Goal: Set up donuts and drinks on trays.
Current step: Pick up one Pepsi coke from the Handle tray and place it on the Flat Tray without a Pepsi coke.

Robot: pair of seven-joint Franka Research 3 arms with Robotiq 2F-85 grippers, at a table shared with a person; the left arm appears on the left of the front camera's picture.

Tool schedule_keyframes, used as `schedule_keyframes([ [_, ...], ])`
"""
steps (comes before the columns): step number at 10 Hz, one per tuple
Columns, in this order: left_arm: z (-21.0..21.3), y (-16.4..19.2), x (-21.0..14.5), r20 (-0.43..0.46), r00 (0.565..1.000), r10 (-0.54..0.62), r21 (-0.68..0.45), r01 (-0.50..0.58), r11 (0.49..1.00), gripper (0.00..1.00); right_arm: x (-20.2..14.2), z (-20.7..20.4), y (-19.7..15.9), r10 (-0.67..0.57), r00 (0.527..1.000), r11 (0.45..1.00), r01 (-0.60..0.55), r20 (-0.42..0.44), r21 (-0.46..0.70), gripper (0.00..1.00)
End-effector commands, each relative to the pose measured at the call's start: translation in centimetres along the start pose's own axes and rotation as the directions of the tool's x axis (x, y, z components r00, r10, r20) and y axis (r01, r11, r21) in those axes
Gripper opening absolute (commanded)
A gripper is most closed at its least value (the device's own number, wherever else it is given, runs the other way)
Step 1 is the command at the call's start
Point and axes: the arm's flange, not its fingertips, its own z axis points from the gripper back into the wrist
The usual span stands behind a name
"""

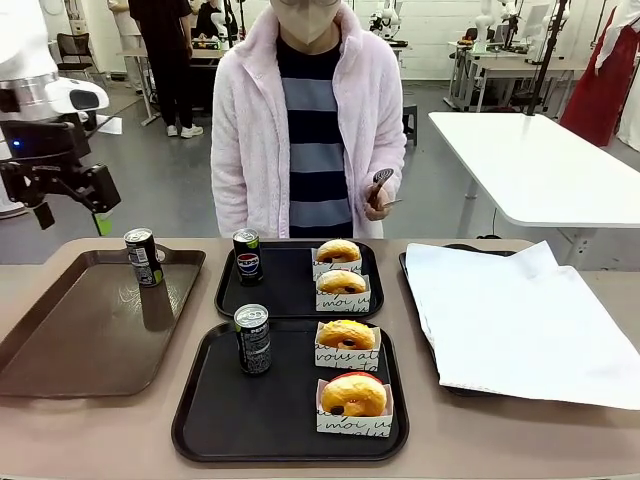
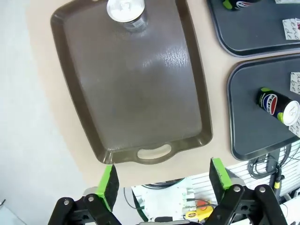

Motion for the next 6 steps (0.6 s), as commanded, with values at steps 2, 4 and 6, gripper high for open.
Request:
schedule_keyframes([
  [2, 0.0, -1.3, 1.7, -0.002, 1.0, -0.019, 0.017, 0.019, 1.0, 1.0, 0.0, 0.1, 0.0, 0.013, 1.0, 1.0, -0.013, 0.007, 0.014, 1.0],
  [4, 0.8, -4.2, 0.3, 0.115, 0.989, -0.09, 0.078, 0.082, 0.994, 1.0, 0.0, 0.1, 0.0, 0.013, 1.0, 1.0, -0.013, 0.007, 0.014, 1.0],
  [6, 2.3, -1.1, 1.8, 0.125, 0.981, -0.15, -0.299, 0.182, 0.937, 1.0, 0.0, 0.1, 0.0, 0.013, 1.0, 1.0, -0.013, 0.007, 0.014, 1.0],
])
